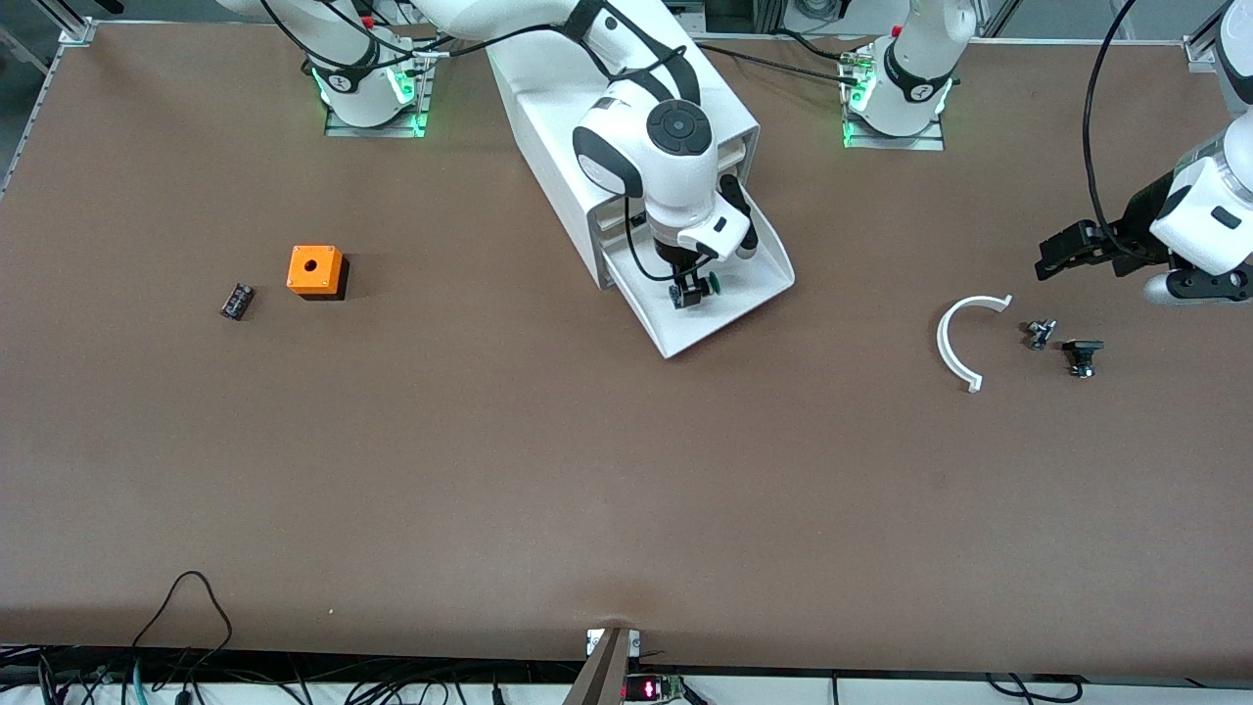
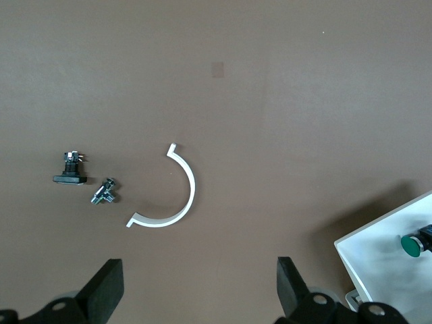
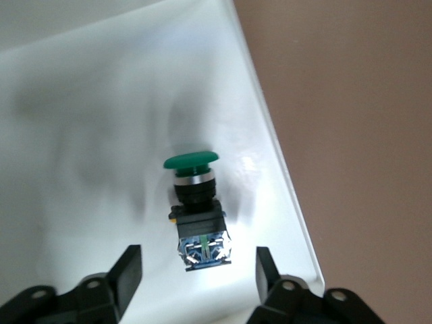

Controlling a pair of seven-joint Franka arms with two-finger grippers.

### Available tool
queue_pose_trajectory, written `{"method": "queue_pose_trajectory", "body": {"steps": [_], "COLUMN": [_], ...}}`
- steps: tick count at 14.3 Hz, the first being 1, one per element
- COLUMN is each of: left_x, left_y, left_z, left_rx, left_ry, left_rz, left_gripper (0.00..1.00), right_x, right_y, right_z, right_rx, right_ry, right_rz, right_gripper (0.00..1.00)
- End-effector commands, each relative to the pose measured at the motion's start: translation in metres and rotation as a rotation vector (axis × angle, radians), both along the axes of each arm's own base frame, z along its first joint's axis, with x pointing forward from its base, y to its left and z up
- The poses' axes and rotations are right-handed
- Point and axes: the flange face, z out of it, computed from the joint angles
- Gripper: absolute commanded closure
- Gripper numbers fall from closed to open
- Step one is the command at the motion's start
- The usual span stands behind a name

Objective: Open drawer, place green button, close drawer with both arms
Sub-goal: 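Withdraw the right gripper while the left gripper returns to the drawer front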

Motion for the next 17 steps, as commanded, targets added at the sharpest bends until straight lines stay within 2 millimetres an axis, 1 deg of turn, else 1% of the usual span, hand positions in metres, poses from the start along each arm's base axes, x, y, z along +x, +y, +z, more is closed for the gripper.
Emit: {"method": "queue_pose_trajectory", "body": {"steps": [1, 2, 3, 5, 6, 7, 8, 9, 10, 11, 12, 13, 14, 15, 16, 17], "left_x": [0.004, 0.005, 0.009, 0.016, 0.020, 0.023, 0.027, 0.031, 0.037, 0.041, 0.045, 0.051, 0.056, 0.054, 0.050, 0.044], "left_y": [0.002, 0.006, 0.008, 0.004, 0.003, 0.002, 0.007, 0.006, 0.004, -0.009, -0.030, -0.052, -0.068, -0.081, -0.098, -0.115], "left_z": [0.001, 0.001, -0.010, -0.028, -0.042, -0.048, -0.059, -0.074, -0.092, -0.110, -0.128, -0.144, -0.164, -0.188, -0.205, -0.223], "left_rx": [0.021, 0.013, 0.010, 0.023, 0.021, 0.018, 0.004, -0.020, -0.039, -0.049, -0.053, -0.049, -0.038, -0.032, -0.026, -0.018], "left_ry": [0.012, 0.012, 0.024, 0.056, 0.083, 0.096, 0.115, 0.144, 0.168, 0.197, 0.215, 0.213, 0.195, 0.191, 0.166, 0.146], "left_rz": [0.000, 0.004, 0.003, -0.011, -0.014, -0.014, -0.012, -0.032, -0.044, -0.042, -0.035, 0.017, 0.076, 0.112, 0.137, 0.183], "left_gripper": [0.00, 0.00, 0.00, 0.00, 0.00, 0.00, 0.00, 0.00, 0.00, 0.00, 0.00, 0.00, 0.00, 0.00, 0.00, 0.00], "right_x": [0.011, 0.028, 0.041, 0.068, 0.084, 0.098, 0.114, 0.129, 0.147, 0.160, 0.172, 0.178, 0.187, 0.197, 0.200, 0.199], "right_y": [0.000, -0.014, -0.027, -0.058, -0.077, -0.099, -0.123, -0.147, -0.175, -0.198, -0.228, -0.257, -0.294, -0.330, -0.359, -0.378], "right_z": [0.055, 0.077, 0.097, 0.136, 0.153, 0.170, 0.181, 0.186, 0.187, 0.185, 0.182, 0.176, 0.169, 0.171, 0.176, 0.180], "right_rx": [0.043, 0.058, 0.075, 0.109, 0.125, 0.137, 0.136, 0.126, 0.113, 0.102, 0.083, 0.055, 0.032, 0.034, 0.030, 0.005], "right_ry": [-0.059, -0.088, -0.113, -0.155, -0.169, -0.180, -0.178, -0.169, -0.160, -0.148, -0.128, -0.099, -0.071, -0.063, -0.051, -0.029], "right_rz": [-0.185, -0.263, -0.316, -0.380, -0.415, -0.452, -0.497, -0.543, -0.611, -0.680, -0.773, -0.876, -1.010, -1.137, -1.232, -1.307], "right_gripper": [0.00, 0.00, 0.00, 0.00, 0.00, 0.00, 0.00, 0.00, 0.00, 0.00, 0.00, 0.00, 0.00, 0.00, 0.00, 0.00]}}
